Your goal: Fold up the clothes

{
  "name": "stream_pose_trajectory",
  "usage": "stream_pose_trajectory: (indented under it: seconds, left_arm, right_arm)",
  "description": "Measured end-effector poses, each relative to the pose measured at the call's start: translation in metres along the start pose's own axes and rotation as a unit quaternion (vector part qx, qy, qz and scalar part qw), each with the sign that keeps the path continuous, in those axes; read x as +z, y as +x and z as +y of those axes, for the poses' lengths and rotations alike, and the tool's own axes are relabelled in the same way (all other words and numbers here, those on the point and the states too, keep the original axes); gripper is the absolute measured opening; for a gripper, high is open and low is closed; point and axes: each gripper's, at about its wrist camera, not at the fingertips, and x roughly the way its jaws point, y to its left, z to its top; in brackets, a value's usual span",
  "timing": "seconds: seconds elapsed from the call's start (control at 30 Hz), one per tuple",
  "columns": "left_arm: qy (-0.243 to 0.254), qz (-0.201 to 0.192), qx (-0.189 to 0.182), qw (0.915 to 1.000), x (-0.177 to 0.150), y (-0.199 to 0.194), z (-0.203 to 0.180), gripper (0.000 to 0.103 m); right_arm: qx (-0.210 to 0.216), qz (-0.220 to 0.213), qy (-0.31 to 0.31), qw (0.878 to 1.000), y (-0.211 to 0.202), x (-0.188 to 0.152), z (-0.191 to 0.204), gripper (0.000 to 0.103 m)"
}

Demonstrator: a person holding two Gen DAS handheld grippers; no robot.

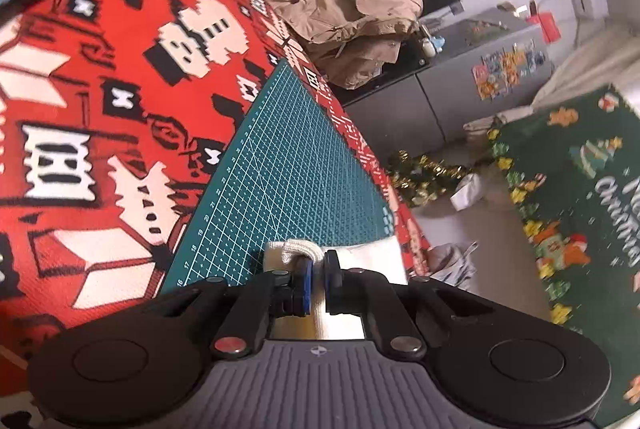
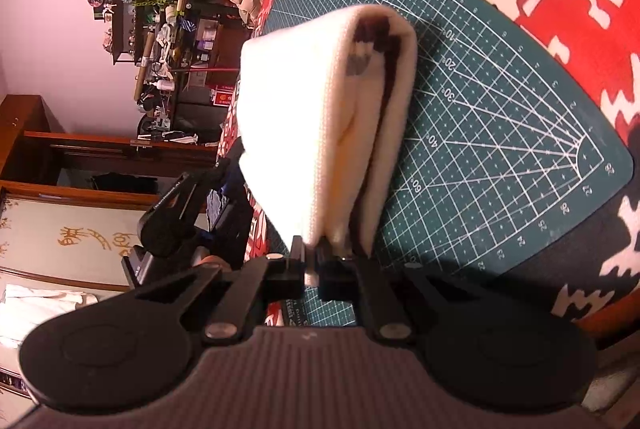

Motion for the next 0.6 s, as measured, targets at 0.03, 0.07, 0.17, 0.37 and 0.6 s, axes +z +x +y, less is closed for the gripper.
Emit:
stream_pose_trajectory:
  seconds: [0.03, 0.07, 0.17, 0.37, 0.6]
  left_arm:
    - [0.005, 0.0, 0.002, 1.0, 0.0, 0.0, -0.001, 0.006]
    - [0.006, 0.0, 0.003, 1.0, 0.0, 0.0, -0.002, 0.006]
    - [-0.007, -0.003, -0.002, 1.0, -0.002, 0.0, 0.002, 0.007]
    - [-0.024, -0.006, -0.004, 0.9997, -0.002, 0.001, 0.004, 0.007]
    - [-0.023, -0.002, 0.001, 0.9997, 0.0, 0.002, 0.001, 0.007]
  right_arm:
    - [-0.002, 0.0, -0.002, 1.0, 0.0, 0.0, 0.001, 0.005]
    - [-0.003, 0.0, -0.005, 1.0, 0.0, 0.0, 0.002, 0.005]
    - [-0.007, -0.005, -0.015, 1.0, -0.004, -0.001, 0.005, 0.005]
    - [-0.023, -0.024, -0.033, 0.999, -0.027, -0.002, 0.008, 0.002]
    - [-0.025, -0.089, -0.069, 0.993, -0.064, 0.023, 0.022, 0.002]
